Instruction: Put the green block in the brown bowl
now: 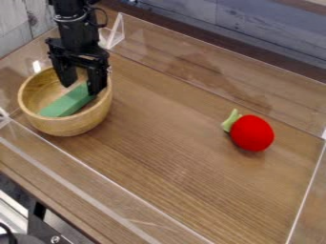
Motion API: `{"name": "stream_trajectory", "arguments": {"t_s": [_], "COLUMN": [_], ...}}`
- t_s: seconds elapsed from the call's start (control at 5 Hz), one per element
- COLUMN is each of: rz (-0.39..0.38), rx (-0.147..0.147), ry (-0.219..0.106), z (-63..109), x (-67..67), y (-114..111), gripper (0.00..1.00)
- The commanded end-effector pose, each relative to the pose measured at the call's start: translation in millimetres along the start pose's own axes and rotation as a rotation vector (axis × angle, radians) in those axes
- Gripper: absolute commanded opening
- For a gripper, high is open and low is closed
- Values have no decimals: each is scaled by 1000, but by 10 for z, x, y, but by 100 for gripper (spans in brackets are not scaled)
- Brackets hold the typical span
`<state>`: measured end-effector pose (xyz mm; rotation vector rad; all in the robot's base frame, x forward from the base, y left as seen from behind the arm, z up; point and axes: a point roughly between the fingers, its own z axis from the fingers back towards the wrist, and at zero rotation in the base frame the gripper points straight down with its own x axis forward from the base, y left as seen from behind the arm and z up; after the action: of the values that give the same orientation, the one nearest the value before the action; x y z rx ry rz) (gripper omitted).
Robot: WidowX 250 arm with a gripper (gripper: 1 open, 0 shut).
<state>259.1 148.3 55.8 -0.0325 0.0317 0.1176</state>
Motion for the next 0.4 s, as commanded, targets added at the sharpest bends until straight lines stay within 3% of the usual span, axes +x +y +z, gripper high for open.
{"name": "stream_trajectory", "arguments": {"t_s": [0.0, 0.2], "rz": [-7, -2], "rx": [34, 37], "ry": [-73, -70], "z": [243, 226], "x": [73, 67], "y": [-5, -5], "gripper": [100, 100]}}
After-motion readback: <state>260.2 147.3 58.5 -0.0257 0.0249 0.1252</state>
